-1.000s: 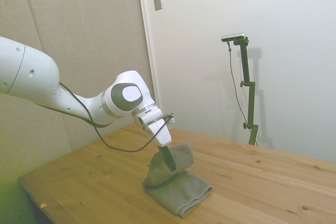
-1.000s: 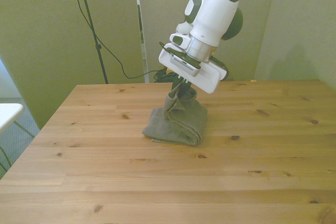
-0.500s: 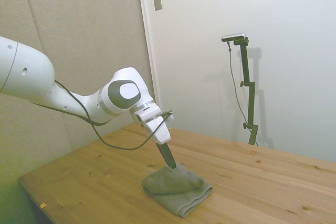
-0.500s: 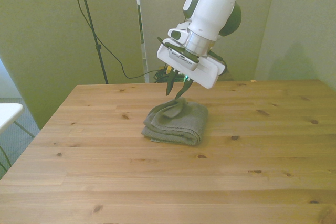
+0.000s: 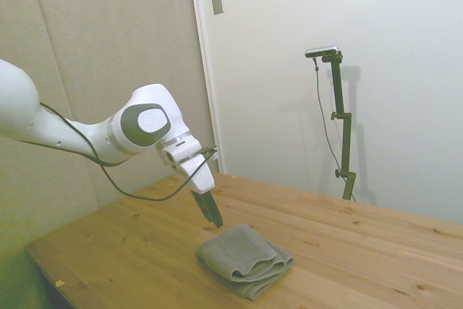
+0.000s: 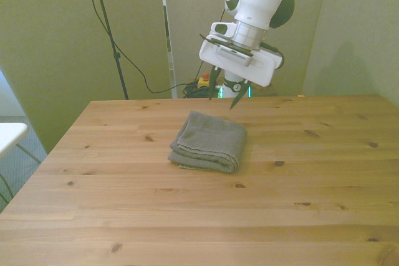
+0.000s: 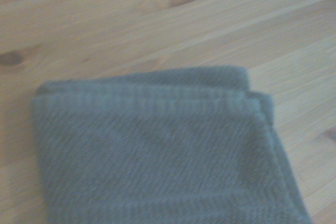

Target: Fold the towel

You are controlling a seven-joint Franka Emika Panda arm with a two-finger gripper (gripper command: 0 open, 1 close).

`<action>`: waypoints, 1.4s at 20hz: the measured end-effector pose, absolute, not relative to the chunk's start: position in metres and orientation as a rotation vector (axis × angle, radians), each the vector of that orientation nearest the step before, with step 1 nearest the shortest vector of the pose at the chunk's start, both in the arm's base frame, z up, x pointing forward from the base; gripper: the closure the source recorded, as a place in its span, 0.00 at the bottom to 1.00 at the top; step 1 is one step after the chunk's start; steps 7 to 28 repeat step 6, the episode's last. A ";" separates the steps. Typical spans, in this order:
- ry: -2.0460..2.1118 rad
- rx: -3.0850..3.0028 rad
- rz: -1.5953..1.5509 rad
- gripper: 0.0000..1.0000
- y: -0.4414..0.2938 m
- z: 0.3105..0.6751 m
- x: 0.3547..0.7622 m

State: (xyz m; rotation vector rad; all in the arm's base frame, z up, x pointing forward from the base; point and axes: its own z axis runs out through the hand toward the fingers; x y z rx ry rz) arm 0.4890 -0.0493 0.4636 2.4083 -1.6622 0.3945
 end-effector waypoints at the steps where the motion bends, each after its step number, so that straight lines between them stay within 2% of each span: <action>1: -1.635 2.464 0.366 0.00 -0.034 0.460 0.483; 6: -1.448 2.736 0.249 0.00 0.041 0.454 0.422; 28: -1.448 2.736 0.249 0.00 0.041 0.454 0.422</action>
